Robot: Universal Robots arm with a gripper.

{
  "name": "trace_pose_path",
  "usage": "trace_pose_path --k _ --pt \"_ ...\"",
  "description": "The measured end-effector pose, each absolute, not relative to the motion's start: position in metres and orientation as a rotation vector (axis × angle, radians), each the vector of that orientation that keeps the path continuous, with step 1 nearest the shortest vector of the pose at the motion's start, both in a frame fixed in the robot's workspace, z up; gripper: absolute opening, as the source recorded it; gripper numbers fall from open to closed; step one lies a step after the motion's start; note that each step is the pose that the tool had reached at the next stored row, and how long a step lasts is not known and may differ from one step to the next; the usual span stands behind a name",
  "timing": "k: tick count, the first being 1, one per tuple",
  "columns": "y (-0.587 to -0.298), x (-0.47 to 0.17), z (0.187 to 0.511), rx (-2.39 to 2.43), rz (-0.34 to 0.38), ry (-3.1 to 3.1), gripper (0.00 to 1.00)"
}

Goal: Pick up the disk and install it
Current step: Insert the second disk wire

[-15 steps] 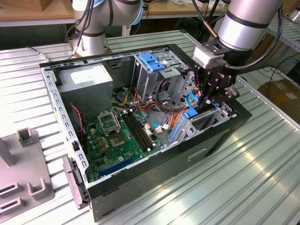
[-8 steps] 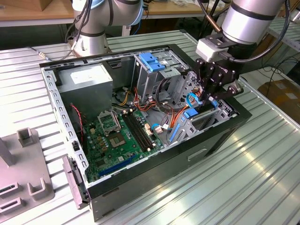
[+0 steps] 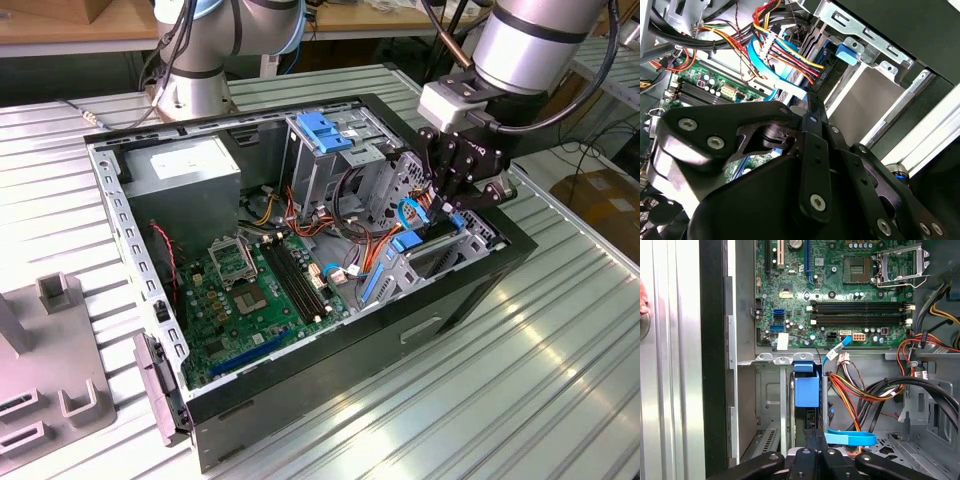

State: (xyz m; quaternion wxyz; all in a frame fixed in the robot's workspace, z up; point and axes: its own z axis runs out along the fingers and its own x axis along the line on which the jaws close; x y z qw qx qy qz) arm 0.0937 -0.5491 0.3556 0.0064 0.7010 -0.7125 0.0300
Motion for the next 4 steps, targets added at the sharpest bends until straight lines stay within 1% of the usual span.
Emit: trace_pose_path --k 4 --pt "-0.5491 0.0937 0.3556 2.193 0.094 -2.229 0.11"
